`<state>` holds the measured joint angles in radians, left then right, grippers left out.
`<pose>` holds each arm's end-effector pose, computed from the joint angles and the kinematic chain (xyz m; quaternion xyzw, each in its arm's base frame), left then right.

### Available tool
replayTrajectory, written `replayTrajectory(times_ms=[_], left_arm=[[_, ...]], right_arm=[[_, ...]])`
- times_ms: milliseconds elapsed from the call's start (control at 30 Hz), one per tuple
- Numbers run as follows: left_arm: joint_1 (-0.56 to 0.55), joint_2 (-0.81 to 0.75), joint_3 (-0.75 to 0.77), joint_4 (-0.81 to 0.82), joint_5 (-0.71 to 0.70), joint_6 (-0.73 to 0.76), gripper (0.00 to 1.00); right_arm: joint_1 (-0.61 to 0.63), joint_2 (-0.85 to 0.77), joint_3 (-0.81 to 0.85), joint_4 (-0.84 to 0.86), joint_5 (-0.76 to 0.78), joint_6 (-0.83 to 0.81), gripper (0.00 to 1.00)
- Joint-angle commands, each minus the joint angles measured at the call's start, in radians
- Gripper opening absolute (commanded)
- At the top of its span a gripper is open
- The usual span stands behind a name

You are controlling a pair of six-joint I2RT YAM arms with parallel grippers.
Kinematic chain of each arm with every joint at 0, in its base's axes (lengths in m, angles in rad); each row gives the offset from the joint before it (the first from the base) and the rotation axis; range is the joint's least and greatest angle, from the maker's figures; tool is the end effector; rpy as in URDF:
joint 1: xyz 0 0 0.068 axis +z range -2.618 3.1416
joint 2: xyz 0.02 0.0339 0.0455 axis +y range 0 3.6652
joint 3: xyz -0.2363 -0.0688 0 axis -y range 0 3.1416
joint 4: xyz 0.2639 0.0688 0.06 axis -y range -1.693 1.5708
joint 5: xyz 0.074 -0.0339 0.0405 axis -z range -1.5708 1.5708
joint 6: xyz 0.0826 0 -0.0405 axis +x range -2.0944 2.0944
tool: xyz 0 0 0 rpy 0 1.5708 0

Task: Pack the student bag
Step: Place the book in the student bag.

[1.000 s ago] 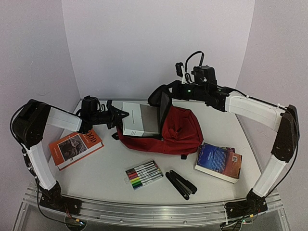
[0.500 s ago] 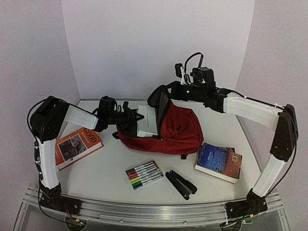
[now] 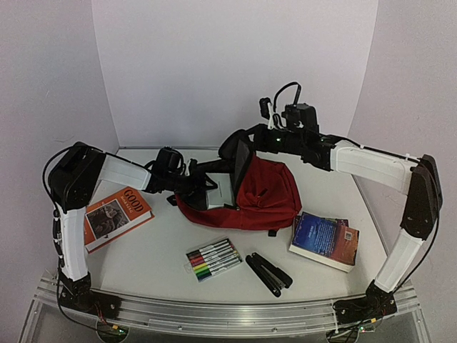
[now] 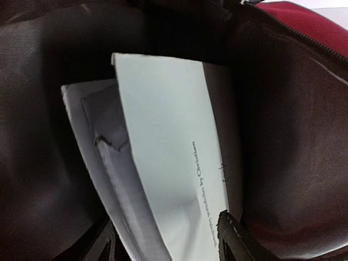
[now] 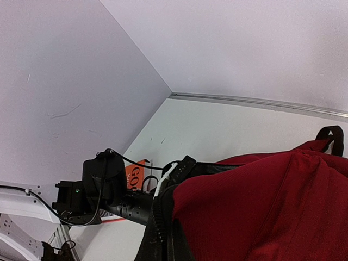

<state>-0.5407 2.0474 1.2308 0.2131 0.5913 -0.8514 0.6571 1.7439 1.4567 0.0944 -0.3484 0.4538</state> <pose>0.3794 -0.2815 0.0913 0.0028 0.8577 -0.4832 0.1760 0.3625 0.3153 0.3000 -0.1868 0.7451 0.4439 0.4615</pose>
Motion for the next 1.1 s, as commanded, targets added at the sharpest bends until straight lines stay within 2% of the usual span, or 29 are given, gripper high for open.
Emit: replayTrajectory(times_ms=[0, 100, 233, 467, 800, 1067], left_arm=[[-0.002, -0.116, 0.053, -0.212, -0.137, 0.19, 0.67], [-0.002, -0.142, 0.039, -0.268, -0.184, 0.222, 0.7], [-0.002, -0.144, 0.036, -0.3, -0.202, 0.238, 0.81], [-0.005, -0.096, 0.044, -0.308, -0.188, 0.225, 0.84], [-0.015, -0.019, 0.099, -0.263, -0.13, 0.192, 0.65], [-0.061, 0.048, 0.172, -0.167, -0.075, 0.131, 0.48]], right_arm=[[0.001, -0.033, -0.026, 0.079, 0.013, -0.009, 0.0], [0.002, -0.042, -0.045, 0.081, 0.016, -0.011, 0.0], [0.001, -0.05, -0.062, 0.081, 0.021, -0.017, 0.0], [0.001, -0.051, -0.073, 0.085, 0.022, -0.031, 0.0], [0.001, -0.021, -0.071, 0.102, 0.017, -0.036, 0.0], [0.001, -0.016, -0.076, 0.106, 0.02, -0.038, 0.0]])
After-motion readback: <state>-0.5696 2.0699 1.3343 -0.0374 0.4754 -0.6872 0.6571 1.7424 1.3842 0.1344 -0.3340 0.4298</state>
